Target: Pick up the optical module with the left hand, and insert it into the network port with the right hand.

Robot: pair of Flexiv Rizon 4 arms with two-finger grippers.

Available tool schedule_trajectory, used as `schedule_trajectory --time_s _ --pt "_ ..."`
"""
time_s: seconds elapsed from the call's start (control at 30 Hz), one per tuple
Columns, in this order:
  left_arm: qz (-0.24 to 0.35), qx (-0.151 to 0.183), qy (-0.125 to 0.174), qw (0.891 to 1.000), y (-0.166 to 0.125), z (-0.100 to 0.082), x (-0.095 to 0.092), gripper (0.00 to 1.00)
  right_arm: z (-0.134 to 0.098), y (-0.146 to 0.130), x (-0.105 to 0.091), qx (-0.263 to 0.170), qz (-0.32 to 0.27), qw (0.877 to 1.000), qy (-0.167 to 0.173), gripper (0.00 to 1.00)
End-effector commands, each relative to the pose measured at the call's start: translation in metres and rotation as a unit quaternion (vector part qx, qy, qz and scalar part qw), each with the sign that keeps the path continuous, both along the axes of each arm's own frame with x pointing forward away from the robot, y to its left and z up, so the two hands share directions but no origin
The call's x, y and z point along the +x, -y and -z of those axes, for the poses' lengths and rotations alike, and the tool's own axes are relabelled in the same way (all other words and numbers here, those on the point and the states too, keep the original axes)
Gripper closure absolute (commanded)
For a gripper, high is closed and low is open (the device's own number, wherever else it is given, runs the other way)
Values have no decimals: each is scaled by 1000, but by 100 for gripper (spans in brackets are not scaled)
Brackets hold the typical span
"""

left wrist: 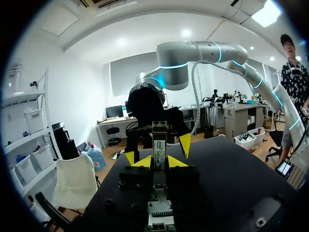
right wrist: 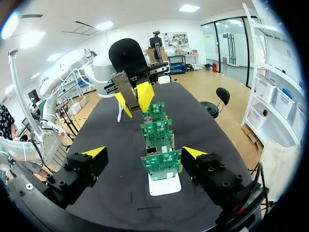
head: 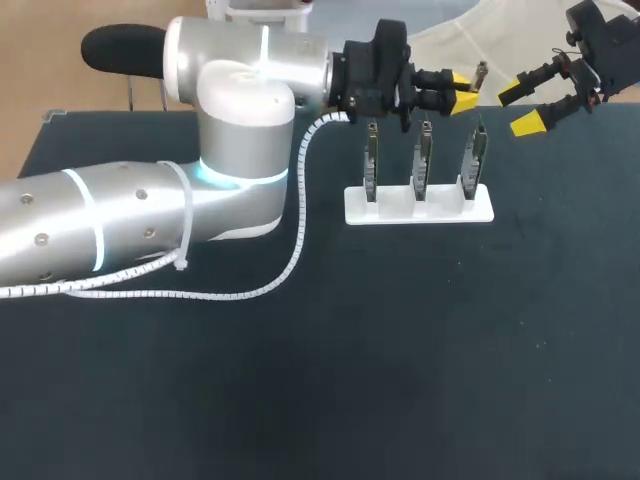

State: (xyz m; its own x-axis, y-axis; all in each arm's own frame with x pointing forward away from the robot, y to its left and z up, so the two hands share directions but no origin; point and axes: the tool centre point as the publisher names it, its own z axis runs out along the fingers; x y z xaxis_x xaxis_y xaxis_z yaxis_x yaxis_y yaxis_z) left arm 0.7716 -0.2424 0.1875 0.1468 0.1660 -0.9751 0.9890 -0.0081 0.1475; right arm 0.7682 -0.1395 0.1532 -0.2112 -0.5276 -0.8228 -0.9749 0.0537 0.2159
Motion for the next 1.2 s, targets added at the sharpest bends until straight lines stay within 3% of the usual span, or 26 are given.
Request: schedule_trajectory --time_s 0.03,0.6,0.93,1.2 --pt "0 0 1 1000 4 0 2 100 0 0 -1 0 1 1000 1 0" --pt "22 2 -14 1000 21 -1 4 100 0 0 -1 0 1 1000 1 0" --pt "28 5 -50 998 22 3 5 100 0 0 -1 0 1 1000 1 0" --pt "27 -1 -63 998 24 9 5 100 0 0 -1 0 1 1000 1 0"
